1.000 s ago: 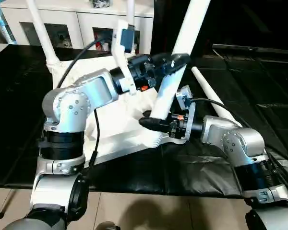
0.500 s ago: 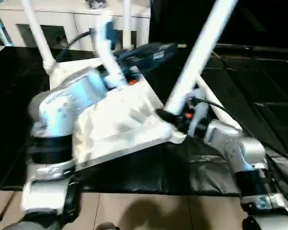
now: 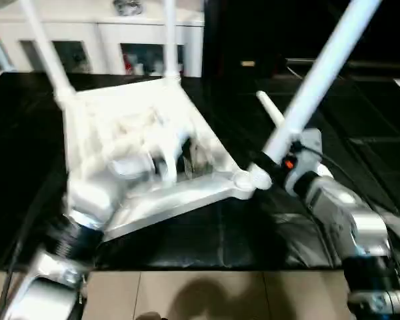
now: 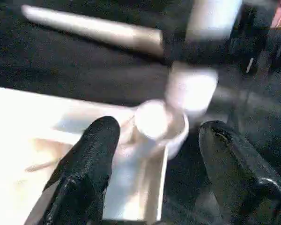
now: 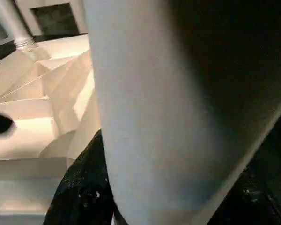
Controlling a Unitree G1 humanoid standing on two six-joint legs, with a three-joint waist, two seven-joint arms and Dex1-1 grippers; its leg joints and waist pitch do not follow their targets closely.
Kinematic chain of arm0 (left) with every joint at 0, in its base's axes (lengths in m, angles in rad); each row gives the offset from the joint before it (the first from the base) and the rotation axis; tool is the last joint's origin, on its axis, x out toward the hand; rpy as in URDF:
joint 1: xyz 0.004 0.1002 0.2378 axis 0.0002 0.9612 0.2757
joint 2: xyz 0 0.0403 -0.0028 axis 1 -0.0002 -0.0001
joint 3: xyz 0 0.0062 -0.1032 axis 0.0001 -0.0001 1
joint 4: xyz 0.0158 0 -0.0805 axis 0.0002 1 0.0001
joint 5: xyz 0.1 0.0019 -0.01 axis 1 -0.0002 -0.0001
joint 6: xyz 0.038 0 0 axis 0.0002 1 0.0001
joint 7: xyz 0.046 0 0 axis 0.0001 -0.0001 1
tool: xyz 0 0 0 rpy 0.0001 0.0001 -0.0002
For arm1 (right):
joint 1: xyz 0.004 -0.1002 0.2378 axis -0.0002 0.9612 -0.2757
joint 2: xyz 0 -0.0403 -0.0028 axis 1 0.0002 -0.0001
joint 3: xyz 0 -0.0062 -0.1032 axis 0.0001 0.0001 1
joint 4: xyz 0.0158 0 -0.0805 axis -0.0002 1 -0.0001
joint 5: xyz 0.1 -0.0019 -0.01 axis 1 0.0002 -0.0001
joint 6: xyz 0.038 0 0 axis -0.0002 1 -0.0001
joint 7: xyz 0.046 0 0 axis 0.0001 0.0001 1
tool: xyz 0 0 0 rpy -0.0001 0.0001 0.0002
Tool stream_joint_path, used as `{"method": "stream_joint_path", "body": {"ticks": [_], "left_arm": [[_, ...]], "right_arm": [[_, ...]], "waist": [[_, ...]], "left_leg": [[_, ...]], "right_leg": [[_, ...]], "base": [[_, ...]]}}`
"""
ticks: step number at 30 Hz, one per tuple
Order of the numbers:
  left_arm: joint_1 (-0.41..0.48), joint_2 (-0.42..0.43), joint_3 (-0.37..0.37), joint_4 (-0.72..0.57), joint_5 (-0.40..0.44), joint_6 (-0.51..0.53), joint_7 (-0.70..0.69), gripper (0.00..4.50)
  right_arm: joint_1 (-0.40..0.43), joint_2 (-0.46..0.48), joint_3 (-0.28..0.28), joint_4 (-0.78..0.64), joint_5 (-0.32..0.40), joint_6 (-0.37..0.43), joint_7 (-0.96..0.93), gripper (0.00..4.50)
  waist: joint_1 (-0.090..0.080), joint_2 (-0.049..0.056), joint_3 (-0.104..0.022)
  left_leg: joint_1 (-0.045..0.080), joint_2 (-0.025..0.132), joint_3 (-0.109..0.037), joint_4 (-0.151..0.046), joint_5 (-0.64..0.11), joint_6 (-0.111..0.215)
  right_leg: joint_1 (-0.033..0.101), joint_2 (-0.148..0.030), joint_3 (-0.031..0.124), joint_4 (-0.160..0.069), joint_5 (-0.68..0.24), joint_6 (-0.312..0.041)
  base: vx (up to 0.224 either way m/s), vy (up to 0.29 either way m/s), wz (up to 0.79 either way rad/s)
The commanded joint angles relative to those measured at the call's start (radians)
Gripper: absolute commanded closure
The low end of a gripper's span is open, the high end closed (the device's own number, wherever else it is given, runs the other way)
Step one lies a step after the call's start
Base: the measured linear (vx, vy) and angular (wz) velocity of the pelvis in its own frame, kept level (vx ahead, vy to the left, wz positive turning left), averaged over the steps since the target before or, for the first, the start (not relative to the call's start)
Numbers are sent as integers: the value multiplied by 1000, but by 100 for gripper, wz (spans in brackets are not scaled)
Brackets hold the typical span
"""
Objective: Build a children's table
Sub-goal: Pick table leg, then insert table leg to table base
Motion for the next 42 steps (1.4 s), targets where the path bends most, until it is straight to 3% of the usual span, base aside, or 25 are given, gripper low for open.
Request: {"method": "stream_joint_path", "body": {"ticks": [1,2,3,5,6,7,8,11,12,13,15,16,19,20,22,23,26,29,42], "left_arm": [[-10,6,-54,54,74,-62,-14,139],[-12,3,-73,88,91,-74,-17,139],[-11,0,-84,111,100,-82,-18,139],[-13,-10,-92,158,116,-77,-3,139],[-12,-14,-86,173,116,-62,7,173],[-11,-18,-74,180,109,-45,16,173],[-11,-22,-65,187,108,-40,17,173],[-19,-20,-64,215,132,-45,26,210],[-21,-20,-65,223,136,-46,25,219],[-25,-25,-61,240,139,-51,14,219],[-29,-33,-53,249,132,-51,6,225],[-31,-36,-46,248,124,-46,-1,256],[-30,-40,-36,235,104,-23,-22,268],[-30,-39,-39,233,105,-22,-26,268],[-30,-37,-43,230,109,-21,-35,297],[-29,-35,-43,230,115,-18,-38,306],[-27,-32,-41,232,121,-17,-40,329],[-23,-26,-41,239,137,-14,-46,352],[-37,-6,-41,270,156,-46,-95,444]], "right_arm": [[13,2,-14,-61,0,-2,-8,259],[24,-1,-4,-72,-5,-2,-5,259],[34,-3,3,-76,-9,-8,-3,259],[51,-3,10,-83,-22,-13,-17,259],[61,0,15,-99,-20,-7,-18,259],[68,-2,22,-113,-23,-4,-17,259],[73,-3,28,-123,-25,-3,-16,259],[80,-5,32,-137,-27,1,-16,259],[81,-5,30,-139,-25,3,-16,259],[81,-4,30,-141,-26,4,-18,259],[80,-2,33,-139,-30,5,-18,259],[78,-1,38,-138,-30,6,-14,259],[72,-2,53,-134,-40,4,-5,259],[70,-2,54,-133,-41,4,-5,259],[67,-1,55,-131,-41,4,-7,259],[61,-2,60,-126,-39,4,-1,259],[58,-4,66,-123,-41,4,4,259],[53,-3,71,-119,-40,6,15,259],[22,-12,102,-98,-40,3,59,259]], "waist": [[-4,13,-77],[-10,19,-76],[-12,14,-78],[-13,14,-79],[-12,40,-81],[-16,31,-82],[-18,29,-82],[-24,34,-82],[-26,48,-81],[-32,36,-80],[-32,41,-81],[-31,35,-82],[-32,39,-82],[-32,35,-81],[-31,37,-82],[-32,27,-81],[-31,34,-81],[-30,27,-80],[-38,30,-78]], "left_leg": [[5,33,-17,-66,-176,2],[9,30,-16,-65,-191,8],[7,28,-15,-63,-187,9],[3,26,-14,-62,-170,22],[6,26,-16,-60,-170,23],[5,27,-16,-60,-177,25],[4,28,-16,-60,-177,25],[2,24,-16,-58,-171,42],[3,23,-16,-57,-176,44],[2,23,-15,-59,-183,48],[3,24,-17,-59,-182,49],[3,26,-17,-59,-177,52],[2,26,-16,-59,-173,54],[2,27,-16,-60,-173,55],[2,27,-16,-59,-166,58],[0,27,-15,-60,-164,59],[2,28,-16,-60,-158,61],[2,29,-15,-61,-165,60],[0,27,-18,-62,-182,56]], "right_leg": [[65,-71,59,-93,-328,-55],[61,-66,56,-100,-339,-51],[65,-67,56,-94,-333,-53],[65,-69,57,-93,-340,-52],[63,-70,55,-95,-352,-55],[63,-68,53,-98,-348,-58],[65,-67,52,-96,-343,-62],[65,-67,50,-99,-364,-62],[62,-66,49,-102,-378,-58],[62,-64,47,-108,-391,-48],[62,-66,46,-107,-394,-50],[63,-67,47,-104,-390,-53],[62,-69,48,-103,-381,-64],[61,-69,48,-104,-380,-64],[62,-69,49,-103,-374,-65],[62,-69,49,-103,-375,-63],[61,-70,50,-101,-372,-67],[61,-72,50,-102,-385,-64],[60,-72,49,-109,-431,-39]], "base": [[0,0,0],[0,0,0],[0,0,0],[0,0,0],[0,0,0],[0,0,0],[0,0,0],[0,0,0],[0,0,0],[0,0,0],[0,0,0],[0,0,0],[0,0,0],[0,0,0],[0,0,0],[0,0,0],[0,0,0],[0,0,0],[0,0,0]]}}
